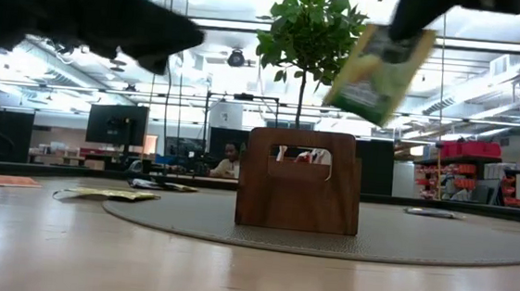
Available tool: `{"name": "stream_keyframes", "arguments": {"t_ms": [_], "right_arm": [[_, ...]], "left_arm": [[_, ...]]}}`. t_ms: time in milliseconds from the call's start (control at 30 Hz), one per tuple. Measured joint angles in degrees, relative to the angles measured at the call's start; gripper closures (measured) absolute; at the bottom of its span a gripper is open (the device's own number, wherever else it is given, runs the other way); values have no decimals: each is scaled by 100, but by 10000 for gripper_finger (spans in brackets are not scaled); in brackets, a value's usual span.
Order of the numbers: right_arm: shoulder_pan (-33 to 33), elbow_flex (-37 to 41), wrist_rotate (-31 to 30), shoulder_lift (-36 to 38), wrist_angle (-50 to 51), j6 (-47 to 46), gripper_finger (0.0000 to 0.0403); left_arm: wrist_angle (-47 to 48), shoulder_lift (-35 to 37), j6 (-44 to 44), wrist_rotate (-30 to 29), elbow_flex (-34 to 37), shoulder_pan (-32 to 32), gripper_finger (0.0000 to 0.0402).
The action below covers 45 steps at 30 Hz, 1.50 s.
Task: Pick & Place Tea
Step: Put the yellow tea bag into the middle compartment of the middle section wooden organizer
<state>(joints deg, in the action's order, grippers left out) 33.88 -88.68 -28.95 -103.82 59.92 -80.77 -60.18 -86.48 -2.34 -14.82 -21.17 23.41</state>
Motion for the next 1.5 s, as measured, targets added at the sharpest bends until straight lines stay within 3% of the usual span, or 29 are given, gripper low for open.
{"name": "stream_keyframes", "arguments": {"t_ms": [333,700,1133,1500], "right_arm": [[-1206,0,1050,12,-475,487,403],[-2203,0,2171,8,-725,723,403],[-2500,313,2564,-30,-604,382,403],[-2577,855,2538,-30,-1432,260,403]], "left_arm": [[-305,944,-361,-835,986,-3,312],[-330,1128,-438,-946,1091,-2,312],[-301,1128,-441,-950,1091,-2,312],[-300,1128,-436,-950,1091,-2,312]]}}
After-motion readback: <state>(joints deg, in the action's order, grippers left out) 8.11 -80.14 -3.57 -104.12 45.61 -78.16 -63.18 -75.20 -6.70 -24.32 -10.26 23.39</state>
